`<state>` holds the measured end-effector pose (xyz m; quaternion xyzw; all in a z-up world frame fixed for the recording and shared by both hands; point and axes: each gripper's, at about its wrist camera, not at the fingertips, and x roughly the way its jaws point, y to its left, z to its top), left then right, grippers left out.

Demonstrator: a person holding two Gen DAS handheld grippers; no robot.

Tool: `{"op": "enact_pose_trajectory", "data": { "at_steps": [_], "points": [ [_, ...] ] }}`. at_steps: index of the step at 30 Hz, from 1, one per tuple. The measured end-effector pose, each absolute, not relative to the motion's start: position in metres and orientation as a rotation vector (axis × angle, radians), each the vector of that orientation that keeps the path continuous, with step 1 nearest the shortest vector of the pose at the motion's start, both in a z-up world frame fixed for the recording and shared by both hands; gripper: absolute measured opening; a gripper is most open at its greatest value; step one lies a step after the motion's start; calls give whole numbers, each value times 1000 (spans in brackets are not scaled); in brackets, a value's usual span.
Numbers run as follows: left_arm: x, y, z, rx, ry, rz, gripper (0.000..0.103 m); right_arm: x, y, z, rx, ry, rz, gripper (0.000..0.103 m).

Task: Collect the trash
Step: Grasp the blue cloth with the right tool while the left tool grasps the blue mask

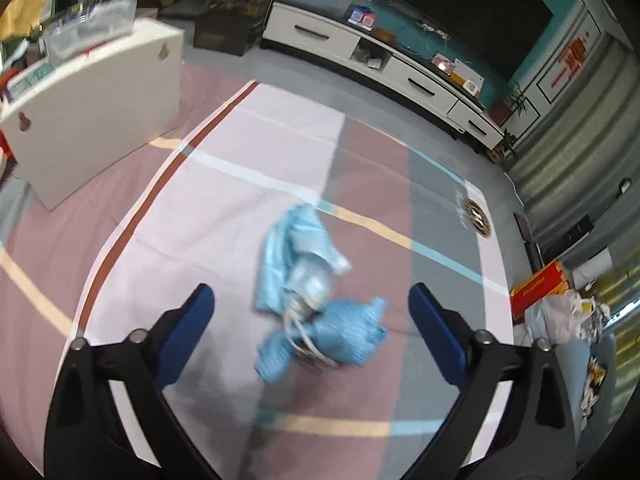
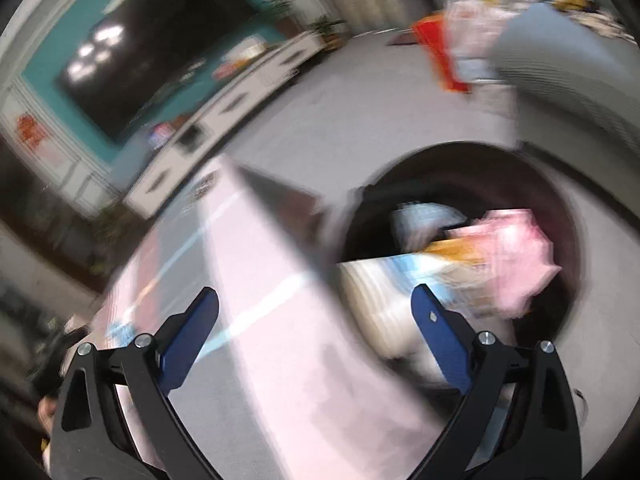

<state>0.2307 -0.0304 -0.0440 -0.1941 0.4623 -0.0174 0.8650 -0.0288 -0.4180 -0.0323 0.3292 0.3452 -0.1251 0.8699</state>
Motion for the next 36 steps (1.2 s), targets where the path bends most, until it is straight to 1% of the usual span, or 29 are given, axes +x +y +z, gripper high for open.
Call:
{"op": "enact_pose_trajectory", "data": {
  "at_steps": [2, 4, 5, 7, 10, 11, 12, 14, 16, 18, 21, 27, 29, 31, 32, 34, 36],
  "points": [
    [237, -26, -52, -425, 977, -50, 85, 6, -378, -28, 628, 764, -136, 93],
    [246, -26, -62, -430, 996, -85, 82, 38, -343, -28, 584, 815, -54, 84],
    [249, -28, -67, -436, 1000, -96, 82, 51, -329, -29, 572, 833, -19, 81],
    [257, -28, -77, -448, 1017, -113, 82, 77, -302, -29, 546, 869, 52, 73],
    [264, -34, -91, -462, 1043, -118, 82, 119, -262, -32, 543, 907, 153, 67],
    [266, -34, -95, -468, 1048, -118, 78, 130, -252, -35, 539, 921, 179, 66],
    [267, -33, -98, -477, 1052, -118, 70, 143, -238, -40, 525, 947, 210, 66],
    [269, -26, -106, -530, 1056, -131, 66, 162, -215, -49, 507, 991, 256, 66],
    [269, -19, -109, -568, 1045, -137, 52, 179, -197, -59, 495, 1033, 291, 66],
    [271, -14, -115, -612, 1047, -158, 22, 194, -183, -71, 488, 1077, 278, 66],
    [268, -4, -117, -656, 1035, -158, 14, 209, -169, -80, 488, 1100, 262, 66],
    [247, 16, -98, -669, 969, -147, 13, 226, -137, -85, 381, 1110, 229, 66],
    [237, 24, -89, -667, 958, -134, 13, 226, -128, -89, 338, 1112, 205, 62],
    [226, 30, -79, -659, 947, -121, 13, 225, -124, -92, 291, 1104, 161, 50],
    [219, 31, -73, -651, 939, -118, 13, 223, -122, -92, 269, 1096, 144, 47],
    [205, 32, -60, -634, 918, -111, 13, 218, -124, -92, 250, 1087, 121, 31],
    [189, 31, -48, -611, 892, -101, 13, 206, -128, -88, 259, 1081, 119, 30]
  ]
}}
